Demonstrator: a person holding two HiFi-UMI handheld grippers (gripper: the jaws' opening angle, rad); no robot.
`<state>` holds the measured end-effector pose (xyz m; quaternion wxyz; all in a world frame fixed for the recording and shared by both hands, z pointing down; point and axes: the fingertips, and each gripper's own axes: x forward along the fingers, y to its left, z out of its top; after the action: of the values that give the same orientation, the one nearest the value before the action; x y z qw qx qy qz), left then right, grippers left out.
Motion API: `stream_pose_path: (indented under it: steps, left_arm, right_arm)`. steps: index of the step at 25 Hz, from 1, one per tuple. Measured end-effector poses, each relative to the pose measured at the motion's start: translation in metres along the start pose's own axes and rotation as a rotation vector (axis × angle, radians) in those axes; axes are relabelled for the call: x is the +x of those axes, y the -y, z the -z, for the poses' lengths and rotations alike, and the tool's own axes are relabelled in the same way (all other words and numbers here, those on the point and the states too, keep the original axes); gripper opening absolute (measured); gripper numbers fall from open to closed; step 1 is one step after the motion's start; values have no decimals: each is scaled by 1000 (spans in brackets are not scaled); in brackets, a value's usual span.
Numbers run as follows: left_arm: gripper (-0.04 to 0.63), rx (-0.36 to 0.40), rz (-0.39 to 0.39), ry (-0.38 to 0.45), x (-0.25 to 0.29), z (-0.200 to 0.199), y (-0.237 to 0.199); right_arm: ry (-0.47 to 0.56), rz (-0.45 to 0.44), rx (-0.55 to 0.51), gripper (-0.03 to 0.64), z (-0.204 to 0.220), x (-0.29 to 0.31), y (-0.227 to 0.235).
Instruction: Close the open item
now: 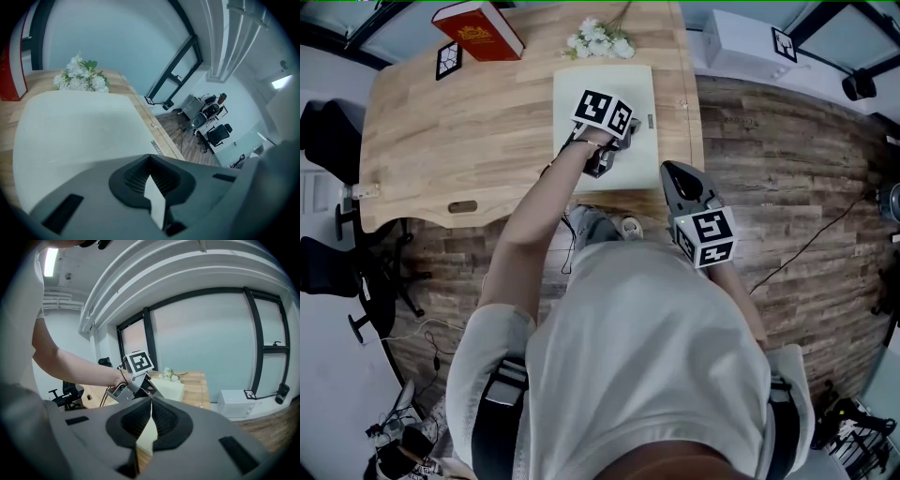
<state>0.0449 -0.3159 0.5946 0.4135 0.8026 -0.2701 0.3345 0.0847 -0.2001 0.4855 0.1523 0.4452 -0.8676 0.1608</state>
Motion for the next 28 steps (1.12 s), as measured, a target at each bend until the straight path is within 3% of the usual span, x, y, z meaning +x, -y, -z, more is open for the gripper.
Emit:
stream_pose_path:
  steps: [11, 19, 28]
  left_arm:
    - [21, 46, -51, -45, 11, -3, 10]
    - [20, 127, -165, -145, 18, -1, 10]
    - [20, 49, -161, -151, 18, -1, 6]
  right_arm:
    - [-5, -10, 1, 20, 4, -3, 0]
    - [-6, -25, 0, 20, 7, -4, -2]
    - [-8, -44, -12, 20, 8, -6, -10]
